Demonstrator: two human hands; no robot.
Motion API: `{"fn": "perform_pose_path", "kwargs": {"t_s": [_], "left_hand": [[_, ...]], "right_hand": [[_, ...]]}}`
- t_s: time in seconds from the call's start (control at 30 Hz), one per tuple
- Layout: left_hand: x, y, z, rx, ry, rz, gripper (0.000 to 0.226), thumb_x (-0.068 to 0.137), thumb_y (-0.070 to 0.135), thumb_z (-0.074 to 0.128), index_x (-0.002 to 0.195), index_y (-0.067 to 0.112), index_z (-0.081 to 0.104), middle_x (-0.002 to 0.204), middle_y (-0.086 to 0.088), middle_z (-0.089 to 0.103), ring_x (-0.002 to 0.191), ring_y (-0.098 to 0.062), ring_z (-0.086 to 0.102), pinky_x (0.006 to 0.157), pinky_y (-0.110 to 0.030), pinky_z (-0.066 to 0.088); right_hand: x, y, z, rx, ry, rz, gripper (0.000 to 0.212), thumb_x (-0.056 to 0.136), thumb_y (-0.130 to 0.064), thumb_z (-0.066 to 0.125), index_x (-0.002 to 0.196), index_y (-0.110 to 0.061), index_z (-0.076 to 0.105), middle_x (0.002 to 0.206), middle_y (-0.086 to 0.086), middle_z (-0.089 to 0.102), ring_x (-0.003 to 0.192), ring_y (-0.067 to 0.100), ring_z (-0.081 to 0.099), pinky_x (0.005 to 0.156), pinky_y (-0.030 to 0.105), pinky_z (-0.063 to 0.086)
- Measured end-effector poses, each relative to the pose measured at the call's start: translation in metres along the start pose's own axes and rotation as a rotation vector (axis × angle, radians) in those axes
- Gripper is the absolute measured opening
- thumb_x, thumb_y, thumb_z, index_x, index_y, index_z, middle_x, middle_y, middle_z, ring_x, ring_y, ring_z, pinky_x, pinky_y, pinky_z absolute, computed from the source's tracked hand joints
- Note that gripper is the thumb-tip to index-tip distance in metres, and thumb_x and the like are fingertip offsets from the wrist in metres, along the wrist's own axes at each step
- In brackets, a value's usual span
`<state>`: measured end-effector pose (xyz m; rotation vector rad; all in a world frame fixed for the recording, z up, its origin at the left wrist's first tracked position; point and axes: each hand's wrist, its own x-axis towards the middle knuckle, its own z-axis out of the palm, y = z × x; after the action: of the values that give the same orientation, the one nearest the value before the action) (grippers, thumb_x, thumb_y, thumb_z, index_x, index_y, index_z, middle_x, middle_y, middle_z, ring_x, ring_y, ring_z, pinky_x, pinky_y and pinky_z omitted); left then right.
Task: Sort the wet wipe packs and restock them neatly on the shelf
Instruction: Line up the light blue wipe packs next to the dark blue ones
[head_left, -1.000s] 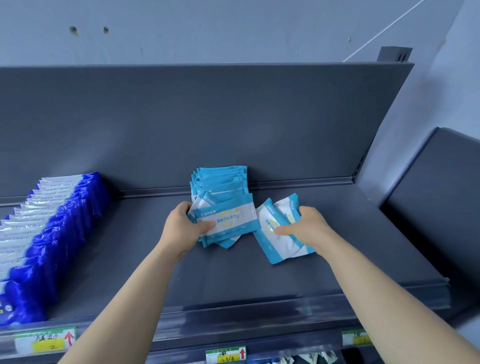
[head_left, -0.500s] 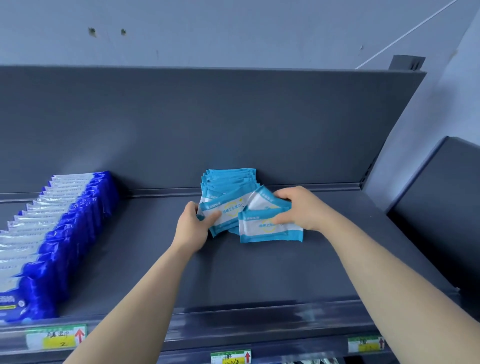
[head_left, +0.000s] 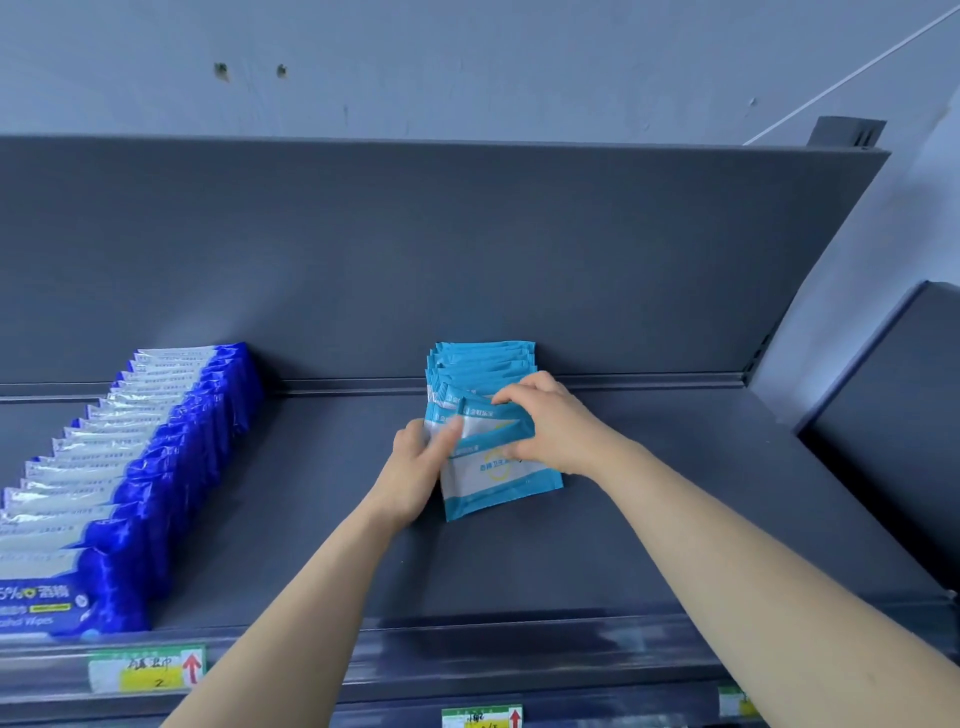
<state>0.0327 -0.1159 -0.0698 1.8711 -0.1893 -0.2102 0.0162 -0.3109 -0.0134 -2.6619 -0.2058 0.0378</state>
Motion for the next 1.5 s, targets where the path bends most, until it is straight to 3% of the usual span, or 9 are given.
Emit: {"fn": "perform_pose_path", "kwargs": {"t_s": [0.17,0.3,0.43,0.57,0.7,0.83,1.0,1.23,1.5], "left_hand": [[0.003,-0.009,0.001,0.354,0.092,0.062,0.066,0.063,0.055,0.080,0.106,0.020,0.044,0.111,0.004,0.048,0.106,-0.016,0.049,0.092,-0.038,0.046],[-0.002,-0.012,0.004,0.404,0.120,0.143,0.060,0.074,0.051,0.074,0.114,0.021,0.040,0.118,0.004,0.047,0.108,-0.014,0.046,0.098,-0.036,0.040],[-0.002,-0.007,0.017,0.403,0.078,0.170,0.074,0.080,0.059,0.061,0.132,0.020,0.026,0.132,0.012,0.049,0.123,-0.015,0.046,0.110,-0.041,0.029],[-0.004,-0.003,0.011,0.449,0.018,0.195,0.118,0.057,0.072,0.067,0.146,0.031,0.003,0.141,0.023,0.036,0.130,-0.007,0.037,0.114,-0.037,0.024],[-0.005,-0.007,-0.006,0.410,-0.009,0.177,0.135,0.051,0.053,0.085,0.145,0.045,-0.010,0.141,0.026,0.036,0.128,-0.010,0.045,0.109,-0.040,0.036],[-0.004,-0.002,-0.017,0.459,-0.018,0.140,0.123,0.051,0.044,0.089,0.145,0.043,0.009,0.116,0.033,0.050,0.108,-0.004,0.056,0.091,-0.027,0.046],[-0.003,0.008,-0.003,0.485,0.188,0.203,0.112,0.057,0.043,0.087,0.142,0.040,0.014,0.126,0.024,0.044,0.101,-0.007,0.055,0.082,-0.029,0.046],[-0.007,-0.005,0.014,0.253,-0.048,0.193,0.102,0.086,0.008,0.063,0.147,0.026,-0.016,0.137,0.017,0.043,0.116,0.005,0.048,0.094,-0.006,0.037],[-0.004,-0.013,0.007,0.763,-0.028,0.111,0.075,0.092,0.057,0.043,0.149,0.021,0.010,0.145,0.010,0.031,0.143,-0.019,0.021,0.119,-0.047,0.003]], "right_hand": [[-0.008,0.007,0.012,-0.064,0.066,0.101,0.095,0.067,-0.056,0.074,0.145,-0.035,0.023,0.152,0.004,0.016,0.143,0.026,0.013,0.115,0.042,0.019],[-0.013,0.022,0.017,0.262,0.004,0.251,0.084,0.066,-0.043,0.079,0.132,-0.027,0.030,0.128,-0.004,0.050,0.119,0.016,0.049,0.097,0.037,0.047],[-0.015,0.014,0.021,0.283,-0.102,0.181,0.101,0.079,-0.033,0.070,0.152,-0.029,-0.001,0.140,-0.018,0.032,0.115,0.012,0.049,0.071,0.023,0.046],[-0.015,0.017,0.018,0.362,-0.011,0.153,0.110,0.078,-0.034,0.073,0.152,-0.027,-0.007,0.157,-0.011,0.009,0.145,0.016,0.020,0.109,0.030,0.032],[-0.018,0.029,0.011,0.328,-0.039,0.265,0.108,0.076,-0.035,0.078,0.153,-0.018,0.004,0.154,-0.003,0.027,0.139,0.015,0.032,0.104,0.029,0.035],[-0.015,0.031,0.015,0.343,-0.045,0.215,0.058,0.071,-0.030,0.081,0.120,-0.026,0.050,0.118,-0.015,0.056,0.110,0.007,0.055,0.084,0.025,0.044],[-0.005,0.023,0.015,0.271,0.186,0.150,0.080,0.072,-0.031,0.078,0.137,-0.029,0.033,0.123,-0.013,0.039,0.109,0.006,0.045,0.088,0.026,0.039],[-0.012,0.022,0.024,0.425,0.117,0.075,0.079,0.074,-0.022,0.077,0.134,-0.036,0.026,0.120,-0.021,0.053,0.111,0.005,0.053,0.076,0.018,0.042],[-0.019,0.030,0.028,0.391,0.030,0.169,0.089,0.066,-0.045,0.079,0.135,-0.028,0.025,0.126,-0.018,0.050,0.115,0.006,0.052,0.094,0.034,0.049]]}}
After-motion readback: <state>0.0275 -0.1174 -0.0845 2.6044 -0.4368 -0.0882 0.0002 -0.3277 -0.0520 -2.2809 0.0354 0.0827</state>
